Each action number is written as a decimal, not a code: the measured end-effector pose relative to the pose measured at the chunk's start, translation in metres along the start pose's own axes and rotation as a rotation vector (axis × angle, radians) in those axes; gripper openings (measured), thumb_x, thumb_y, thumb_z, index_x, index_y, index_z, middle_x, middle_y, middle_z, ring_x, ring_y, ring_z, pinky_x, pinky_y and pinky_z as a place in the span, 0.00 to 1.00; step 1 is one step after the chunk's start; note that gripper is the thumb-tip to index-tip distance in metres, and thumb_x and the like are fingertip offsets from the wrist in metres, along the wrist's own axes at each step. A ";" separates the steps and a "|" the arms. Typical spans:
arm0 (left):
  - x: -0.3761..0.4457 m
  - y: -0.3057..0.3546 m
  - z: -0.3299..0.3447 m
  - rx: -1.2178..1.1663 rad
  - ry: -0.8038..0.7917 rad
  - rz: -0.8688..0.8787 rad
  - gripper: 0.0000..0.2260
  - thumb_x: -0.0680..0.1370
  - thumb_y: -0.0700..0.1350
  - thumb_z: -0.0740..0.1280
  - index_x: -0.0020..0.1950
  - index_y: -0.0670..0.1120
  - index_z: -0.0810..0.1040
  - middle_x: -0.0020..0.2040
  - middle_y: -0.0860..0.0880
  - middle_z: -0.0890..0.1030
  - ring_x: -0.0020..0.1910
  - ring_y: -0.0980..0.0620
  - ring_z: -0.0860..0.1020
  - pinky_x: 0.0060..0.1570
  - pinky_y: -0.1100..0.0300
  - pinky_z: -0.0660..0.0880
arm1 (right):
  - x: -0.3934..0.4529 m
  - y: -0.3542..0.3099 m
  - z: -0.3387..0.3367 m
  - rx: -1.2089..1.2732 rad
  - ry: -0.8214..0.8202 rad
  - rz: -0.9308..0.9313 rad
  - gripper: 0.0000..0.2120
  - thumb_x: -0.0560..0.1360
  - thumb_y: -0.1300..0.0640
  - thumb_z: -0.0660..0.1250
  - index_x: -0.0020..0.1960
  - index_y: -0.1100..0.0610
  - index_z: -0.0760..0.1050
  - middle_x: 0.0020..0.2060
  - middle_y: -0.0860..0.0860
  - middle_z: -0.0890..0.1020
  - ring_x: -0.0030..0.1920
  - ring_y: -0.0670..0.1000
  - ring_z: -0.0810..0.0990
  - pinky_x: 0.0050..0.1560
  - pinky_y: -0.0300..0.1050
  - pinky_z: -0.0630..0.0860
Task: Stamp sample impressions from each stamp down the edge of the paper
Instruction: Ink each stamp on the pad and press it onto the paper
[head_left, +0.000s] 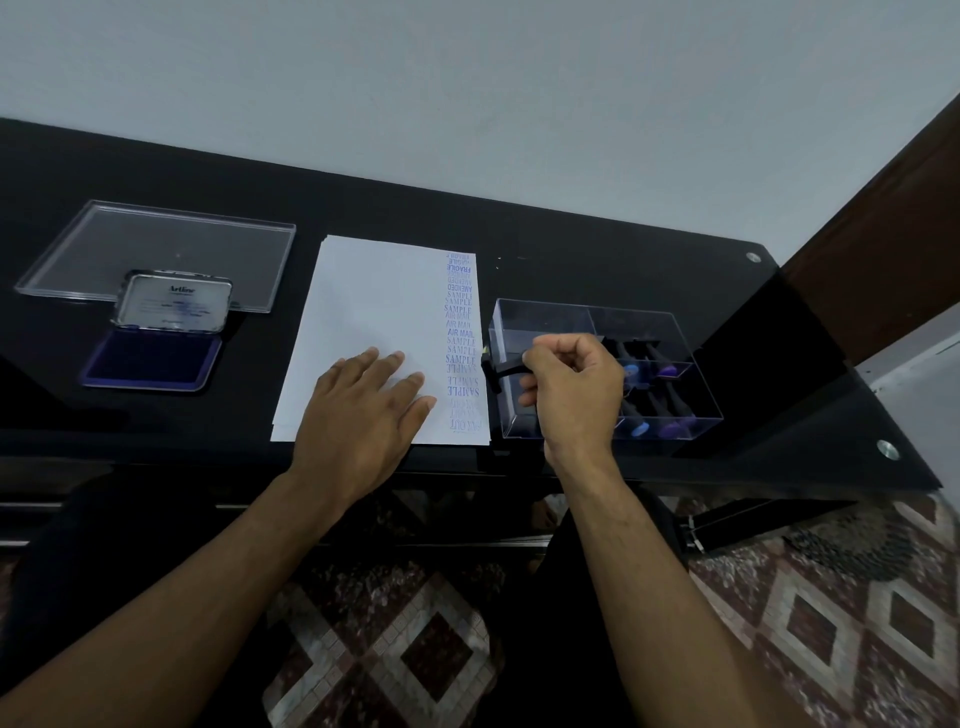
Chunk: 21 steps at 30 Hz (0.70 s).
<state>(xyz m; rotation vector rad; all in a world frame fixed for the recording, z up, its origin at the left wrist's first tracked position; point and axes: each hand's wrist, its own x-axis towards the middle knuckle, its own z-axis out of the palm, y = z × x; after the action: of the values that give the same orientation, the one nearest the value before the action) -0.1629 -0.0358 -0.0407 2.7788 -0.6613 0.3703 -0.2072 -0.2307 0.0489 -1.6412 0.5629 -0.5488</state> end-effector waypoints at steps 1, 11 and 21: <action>-0.001 0.000 0.000 0.003 0.011 0.001 0.23 0.83 0.59 0.54 0.66 0.50 0.81 0.70 0.45 0.77 0.72 0.42 0.71 0.70 0.43 0.68 | 0.000 0.000 0.000 -0.001 -0.001 0.000 0.02 0.72 0.64 0.70 0.43 0.58 0.79 0.33 0.51 0.82 0.30 0.49 0.79 0.31 0.44 0.78; -0.003 0.002 0.003 0.037 0.084 0.023 0.20 0.82 0.59 0.58 0.62 0.50 0.83 0.66 0.45 0.80 0.68 0.42 0.74 0.63 0.45 0.70 | 0.000 0.001 0.000 -0.008 -0.009 0.000 0.02 0.72 0.63 0.71 0.43 0.57 0.79 0.36 0.53 0.82 0.31 0.50 0.80 0.31 0.44 0.78; -0.006 0.004 0.005 0.043 0.202 0.041 0.17 0.82 0.57 0.61 0.58 0.49 0.84 0.62 0.45 0.81 0.58 0.43 0.77 0.55 0.45 0.72 | 0.001 0.001 0.000 -0.010 -0.017 -0.014 0.03 0.72 0.63 0.71 0.43 0.56 0.79 0.36 0.52 0.82 0.32 0.51 0.80 0.32 0.45 0.79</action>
<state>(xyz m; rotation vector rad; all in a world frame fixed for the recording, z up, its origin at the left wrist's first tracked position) -0.1692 -0.0380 -0.0470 2.7218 -0.6688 0.6714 -0.2071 -0.2316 0.0476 -1.6590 0.5433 -0.5423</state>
